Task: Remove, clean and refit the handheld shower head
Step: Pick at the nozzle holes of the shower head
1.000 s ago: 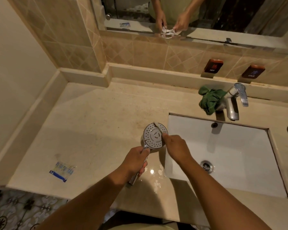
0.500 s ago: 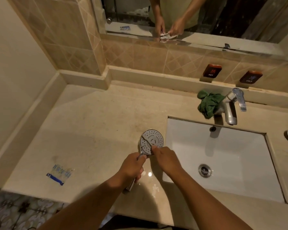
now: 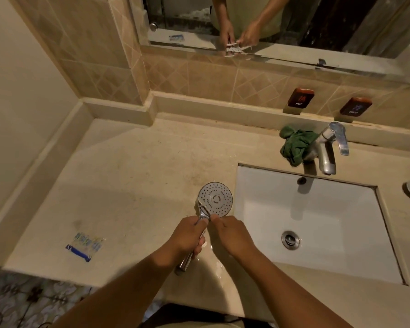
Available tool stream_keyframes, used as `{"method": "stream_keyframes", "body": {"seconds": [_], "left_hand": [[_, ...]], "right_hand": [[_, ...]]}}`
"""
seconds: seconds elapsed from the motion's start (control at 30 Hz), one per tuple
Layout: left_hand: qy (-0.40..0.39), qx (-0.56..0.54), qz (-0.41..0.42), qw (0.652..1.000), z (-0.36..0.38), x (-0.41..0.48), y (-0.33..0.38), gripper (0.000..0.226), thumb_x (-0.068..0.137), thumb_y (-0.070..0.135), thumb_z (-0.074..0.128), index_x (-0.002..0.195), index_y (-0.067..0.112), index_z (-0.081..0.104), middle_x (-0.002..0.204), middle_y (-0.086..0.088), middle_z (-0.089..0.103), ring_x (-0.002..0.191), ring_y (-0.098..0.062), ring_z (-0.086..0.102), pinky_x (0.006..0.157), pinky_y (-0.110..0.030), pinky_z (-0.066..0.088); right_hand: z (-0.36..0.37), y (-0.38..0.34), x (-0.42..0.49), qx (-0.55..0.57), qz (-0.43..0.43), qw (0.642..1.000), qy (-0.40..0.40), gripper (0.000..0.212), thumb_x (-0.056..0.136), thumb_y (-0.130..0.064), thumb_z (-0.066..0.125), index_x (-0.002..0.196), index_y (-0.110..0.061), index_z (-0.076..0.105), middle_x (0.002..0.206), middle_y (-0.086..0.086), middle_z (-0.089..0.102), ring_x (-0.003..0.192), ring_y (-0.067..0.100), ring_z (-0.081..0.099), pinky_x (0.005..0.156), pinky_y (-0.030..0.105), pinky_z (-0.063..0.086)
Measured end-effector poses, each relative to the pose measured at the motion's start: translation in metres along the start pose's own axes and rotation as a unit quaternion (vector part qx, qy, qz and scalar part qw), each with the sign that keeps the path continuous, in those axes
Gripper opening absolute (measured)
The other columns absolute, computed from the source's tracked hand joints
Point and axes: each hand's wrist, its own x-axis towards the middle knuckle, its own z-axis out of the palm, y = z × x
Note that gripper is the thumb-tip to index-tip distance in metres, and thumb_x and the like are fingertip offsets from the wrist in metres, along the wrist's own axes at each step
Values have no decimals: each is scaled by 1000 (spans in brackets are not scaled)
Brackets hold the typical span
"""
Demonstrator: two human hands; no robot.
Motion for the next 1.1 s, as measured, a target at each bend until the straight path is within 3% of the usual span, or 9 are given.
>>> {"method": "stream_keyframes", "body": {"seconds": [0.07, 0.2, 0.3, 0.37, 0.7, 0.97, 1.1], "left_hand": [[-7, -6, -2, 1000, 1, 1, 0, 31, 103, 34, 46, 83, 10, 48, 62, -15, 48, 39, -19, 41, 43, -26, 36], [-14, -7, -10, 1000, 0, 0, 2, 30, 101, 32, 45, 81, 9, 50, 58, -13, 49, 38, -18, 40, 44, -26, 38], [-32, -25, -15, 999, 0, -2, 6, 31, 101, 36, 46, 85, 10, 52, 60, -11, 52, 39, -17, 42, 43, -24, 40], [-43, -46, -26, 998, -1, -3, 10, 32, 100, 39, 47, 88, 10, 54, 63, -9, 54, 41, -16, 43, 43, -23, 40], [-33, -85, -84, 992, -4, 0, 13, 27, 97, 37, 49, 90, 11, 55, 62, -9, 54, 43, -19, 43, 46, -24, 38], [-61, -116, -120, 984, -4, 0, 17, 30, 99, 37, 49, 87, 10, 54, 61, -6, 55, 39, -16, 46, 42, -21, 41], [-58, -111, -114, 986, -3, 0, 13, 30, 98, 38, 48, 88, 10, 54, 61, -5, 55, 40, -15, 45, 43, -21, 40]], "right_hand": [[1, 2, -2, 18, 9, 1000, 11, 43, 105, -45, 27, 87, -26, 62, 81, 0, 64, 71, 8, 60, 63, 25, 51], [-27, 15, 21, 77, 66, 994, 29, 54, 104, -47, 30, 88, -13, 69, 82, 5, 66, 73, 16, 63, 58, 25, 45], [-49, 27, 34, 103, 87, 989, 56, 51, 103, -50, 32, 67, -22, 55, 68, -3, 55, 65, 14, 54, 58, 26, 38], [-52, 30, 35, 103, 84, 990, 56, 49, 102, -50, 32, 63, -25, 49, 64, -5, 52, 60, 10, 50, 58, 26, 37], [-4, 10, -15, 7, -1, 1000, -23, 55, 105, -46, 30, 57, -27, 49, 58, -4, 54, 56, 9, 55, 58, 24, 41], [-42, 32, 18, 65, 46, 994, 70, 55, 104, -49, 32, 58, -24, 50, 60, -5, 55, 59, 10, 55, 55, 25, 38], [-47, 35, 25, 90, 73, 991, 68, 51, 103, -50, 32, 62, -26, 50, 64, -5, 55, 62, 12, 55, 61, 26, 39]]}}
